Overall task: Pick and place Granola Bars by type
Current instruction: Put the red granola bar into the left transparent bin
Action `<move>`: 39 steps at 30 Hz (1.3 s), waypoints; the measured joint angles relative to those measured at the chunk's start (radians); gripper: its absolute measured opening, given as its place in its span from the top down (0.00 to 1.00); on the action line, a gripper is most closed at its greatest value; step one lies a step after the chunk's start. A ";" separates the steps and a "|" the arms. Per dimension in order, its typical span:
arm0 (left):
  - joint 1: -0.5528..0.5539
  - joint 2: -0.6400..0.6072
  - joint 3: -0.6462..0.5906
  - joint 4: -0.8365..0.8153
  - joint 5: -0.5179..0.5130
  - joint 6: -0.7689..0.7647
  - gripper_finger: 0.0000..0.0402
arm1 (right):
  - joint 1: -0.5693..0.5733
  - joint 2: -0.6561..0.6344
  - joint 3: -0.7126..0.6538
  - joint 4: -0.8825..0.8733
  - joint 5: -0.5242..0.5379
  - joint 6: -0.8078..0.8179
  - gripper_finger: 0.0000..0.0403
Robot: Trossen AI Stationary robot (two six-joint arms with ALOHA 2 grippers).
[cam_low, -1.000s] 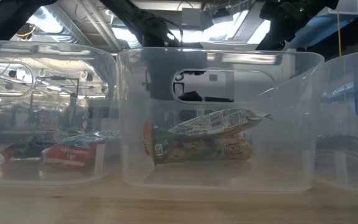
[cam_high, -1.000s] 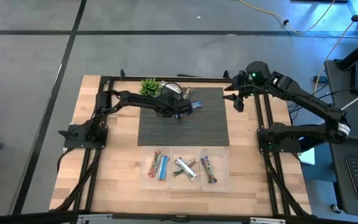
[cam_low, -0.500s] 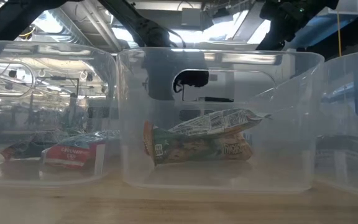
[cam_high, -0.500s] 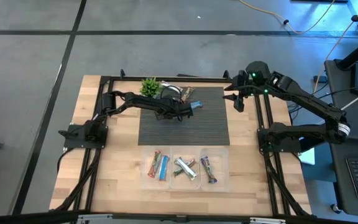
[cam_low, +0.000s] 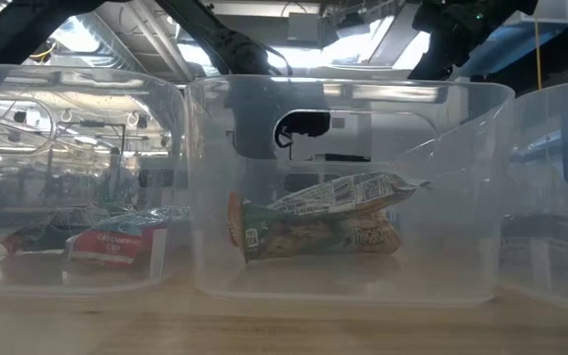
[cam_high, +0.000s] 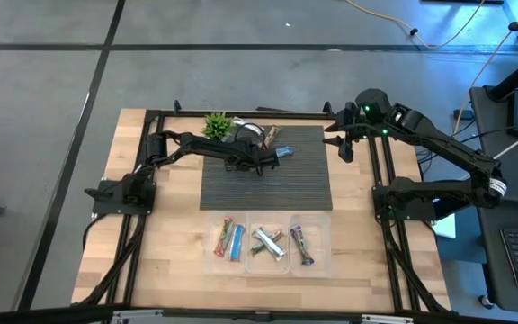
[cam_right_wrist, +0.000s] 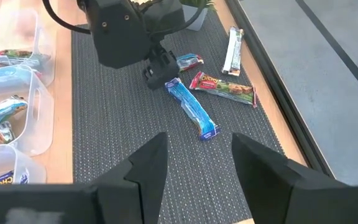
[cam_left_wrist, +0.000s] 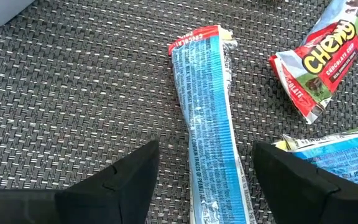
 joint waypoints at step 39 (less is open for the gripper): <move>-0.175 -0.416 -0.001 -0.155 0.142 0.352 0.79 | 0.000 0.009 0.000 0.001 0.009 0.052 0.55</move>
